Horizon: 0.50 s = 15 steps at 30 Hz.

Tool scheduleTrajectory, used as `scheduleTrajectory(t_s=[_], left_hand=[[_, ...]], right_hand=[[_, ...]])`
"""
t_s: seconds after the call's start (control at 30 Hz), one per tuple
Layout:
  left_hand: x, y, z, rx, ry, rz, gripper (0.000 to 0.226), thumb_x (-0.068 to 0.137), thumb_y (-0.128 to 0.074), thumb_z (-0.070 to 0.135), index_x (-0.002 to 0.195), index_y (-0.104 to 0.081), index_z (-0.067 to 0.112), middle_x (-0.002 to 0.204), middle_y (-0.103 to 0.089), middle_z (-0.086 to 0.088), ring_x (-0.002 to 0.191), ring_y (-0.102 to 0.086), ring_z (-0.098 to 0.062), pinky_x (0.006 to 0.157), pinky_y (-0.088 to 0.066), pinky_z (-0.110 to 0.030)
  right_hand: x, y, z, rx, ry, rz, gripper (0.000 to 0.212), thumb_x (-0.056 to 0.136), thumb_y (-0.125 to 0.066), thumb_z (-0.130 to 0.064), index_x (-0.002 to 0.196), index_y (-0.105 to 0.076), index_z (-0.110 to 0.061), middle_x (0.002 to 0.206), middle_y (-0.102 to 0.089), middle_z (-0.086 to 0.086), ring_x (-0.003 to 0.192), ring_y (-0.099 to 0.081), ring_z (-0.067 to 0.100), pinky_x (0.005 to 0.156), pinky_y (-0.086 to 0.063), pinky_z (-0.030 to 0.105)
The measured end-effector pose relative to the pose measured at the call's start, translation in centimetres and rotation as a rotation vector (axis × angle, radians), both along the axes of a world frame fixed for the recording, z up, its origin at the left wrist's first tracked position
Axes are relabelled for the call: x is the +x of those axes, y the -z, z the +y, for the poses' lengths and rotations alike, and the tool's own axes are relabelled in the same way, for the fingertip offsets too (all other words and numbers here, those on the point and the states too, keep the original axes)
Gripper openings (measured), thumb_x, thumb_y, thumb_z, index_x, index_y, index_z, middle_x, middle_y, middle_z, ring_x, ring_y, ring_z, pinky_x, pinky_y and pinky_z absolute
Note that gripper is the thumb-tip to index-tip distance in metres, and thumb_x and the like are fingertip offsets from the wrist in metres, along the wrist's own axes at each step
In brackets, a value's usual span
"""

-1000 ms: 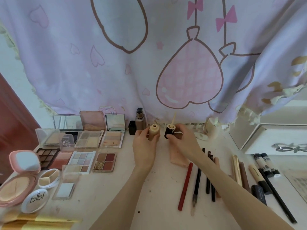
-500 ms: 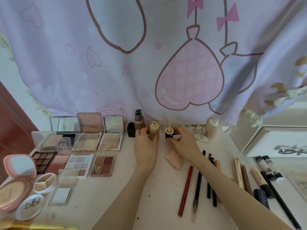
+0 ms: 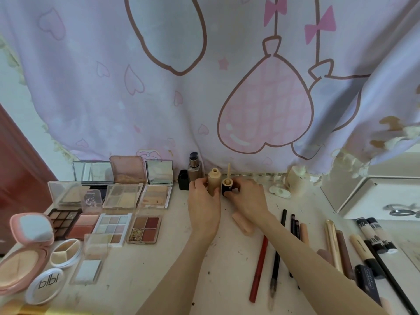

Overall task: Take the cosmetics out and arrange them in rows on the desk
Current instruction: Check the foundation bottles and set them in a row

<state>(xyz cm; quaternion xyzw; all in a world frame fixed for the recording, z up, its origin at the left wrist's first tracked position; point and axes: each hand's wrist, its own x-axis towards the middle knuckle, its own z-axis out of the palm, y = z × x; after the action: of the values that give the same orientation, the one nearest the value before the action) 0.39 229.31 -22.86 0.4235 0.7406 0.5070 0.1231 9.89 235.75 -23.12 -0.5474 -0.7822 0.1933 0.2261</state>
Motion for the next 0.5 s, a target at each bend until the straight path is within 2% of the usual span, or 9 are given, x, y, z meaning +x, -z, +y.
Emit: scheduleTrajectory(t_s=[0.23, 0.33, 0.4, 0.43, 0.5], left_hand=[[0.2, -0.3, 0.3, -0.020, -0.026, -0.012, 0.031, 0.086, -0.063, 0.014, 0.114, -0.053, 0.006, 0.113, -0.050, -0.006, 0.090, -0.051, -0.016, 0.075, -0.036, -0.021], [-0.1, -0.1, 0.1, -0.016, -0.008, -0.015, 0.033, 0.086, -0.062, 0.014, 0.117, -0.054, 0.006, 0.114, -0.051, -0.006, 0.087, -0.046, -0.011, 0.076, -0.034, -0.017], [-0.5, 0.0, -0.5, 0.001, 0.010, -0.005, 0.034, 0.087, -0.061, 0.014, 0.119, -0.054, 0.007, 0.113, -0.051, -0.006, 0.088, -0.047, -0.010, 0.077, -0.034, -0.017], [-0.8, 0.1, -0.8, 0.015, 0.023, 0.002, 0.034, 0.087, -0.060, 0.014, 0.120, -0.053, 0.007, 0.113, -0.052, -0.006, 0.089, -0.048, -0.010, 0.078, -0.035, -0.018], [-1.4, 0.2, -1.6, 0.040, 0.053, 0.032, 0.033, 0.090, -0.058, 0.015, 0.121, -0.053, 0.007, 0.112, -0.053, -0.005, 0.092, -0.049, -0.010, 0.080, -0.036, -0.018]], right_hand=[[-0.2, -0.1, -0.1, 0.016, -0.002, -0.057, 0.024, 0.086, -0.058, -0.030, 0.107, -0.061, -0.019, 0.104, -0.067, 0.003, 0.103, -0.055, 0.024, 0.088, -0.034, 0.036], [0.4, -0.7, -0.4, -0.040, -0.012, 0.075, 0.036, 0.084, -0.063, -0.023, 0.118, -0.057, -0.014, 0.109, -0.066, 0.006, 0.104, -0.058, 0.025, 0.093, -0.041, 0.038], [1.1, -1.0, -0.8, -0.087, -0.015, 0.201, 0.041, 0.087, -0.061, -0.016, 0.127, -0.053, -0.010, 0.113, -0.064, 0.007, 0.105, -0.057, 0.022, 0.094, -0.042, 0.030], [1.6, -1.2, -1.2, -0.077, -0.019, 0.233, 0.039, 0.089, -0.058, -0.014, 0.127, -0.053, -0.009, 0.114, -0.063, 0.007, 0.106, -0.057, 0.021, 0.093, -0.041, 0.026], [2.7, -1.2, -1.6, 0.023, -0.034, 0.201, 0.030, 0.094, -0.050, -0.012, 0.123, -0.058, -0.010, 0.116, -0.063, 0.006, 0.109, -0.056, 0.021, 0.093, -0.040, 0.026]])
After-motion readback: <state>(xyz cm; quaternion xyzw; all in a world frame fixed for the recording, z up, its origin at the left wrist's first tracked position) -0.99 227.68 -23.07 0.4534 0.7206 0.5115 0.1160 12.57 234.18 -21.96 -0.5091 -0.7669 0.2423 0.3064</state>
